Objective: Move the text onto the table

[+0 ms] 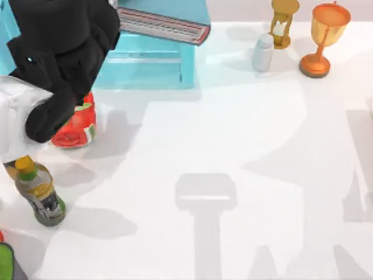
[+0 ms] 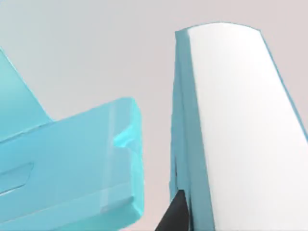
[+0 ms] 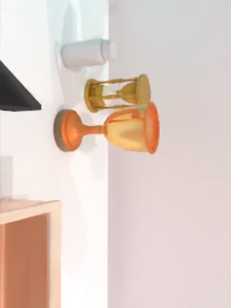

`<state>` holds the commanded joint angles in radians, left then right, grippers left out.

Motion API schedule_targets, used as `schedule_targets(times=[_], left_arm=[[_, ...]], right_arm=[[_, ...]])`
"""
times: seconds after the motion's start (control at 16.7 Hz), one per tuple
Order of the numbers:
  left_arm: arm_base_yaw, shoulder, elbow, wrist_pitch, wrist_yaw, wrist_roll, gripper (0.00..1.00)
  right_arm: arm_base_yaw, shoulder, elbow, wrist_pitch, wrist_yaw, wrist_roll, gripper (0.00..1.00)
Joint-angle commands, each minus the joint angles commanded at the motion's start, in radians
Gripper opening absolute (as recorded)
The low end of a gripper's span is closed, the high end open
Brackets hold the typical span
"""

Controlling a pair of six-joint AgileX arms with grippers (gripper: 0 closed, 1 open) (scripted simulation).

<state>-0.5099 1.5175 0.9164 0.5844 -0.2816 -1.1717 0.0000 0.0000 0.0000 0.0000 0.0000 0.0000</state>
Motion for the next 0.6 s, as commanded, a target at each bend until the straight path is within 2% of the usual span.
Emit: schedule_targets(times=[0.3,0.48,0.6], left_arm=[[-0.343,0.127,-0.153,0.119,-0.31,-0.434,0.0],[-0.477,0.198,-0.228,0.15,-0.45,-0.612,0.0],[-0.528,0.23,-0.261,0.16,-0.509,-0.68,0.0]], right_arm=[[0.0,0.0,0.0,0.0,0.0,0.0,1.0],[0.0,0.0,0.0,0.0,0.0,0.0,1.0],[0.0,0.0,0.0,0.0,0.0,0.0,1.0]])
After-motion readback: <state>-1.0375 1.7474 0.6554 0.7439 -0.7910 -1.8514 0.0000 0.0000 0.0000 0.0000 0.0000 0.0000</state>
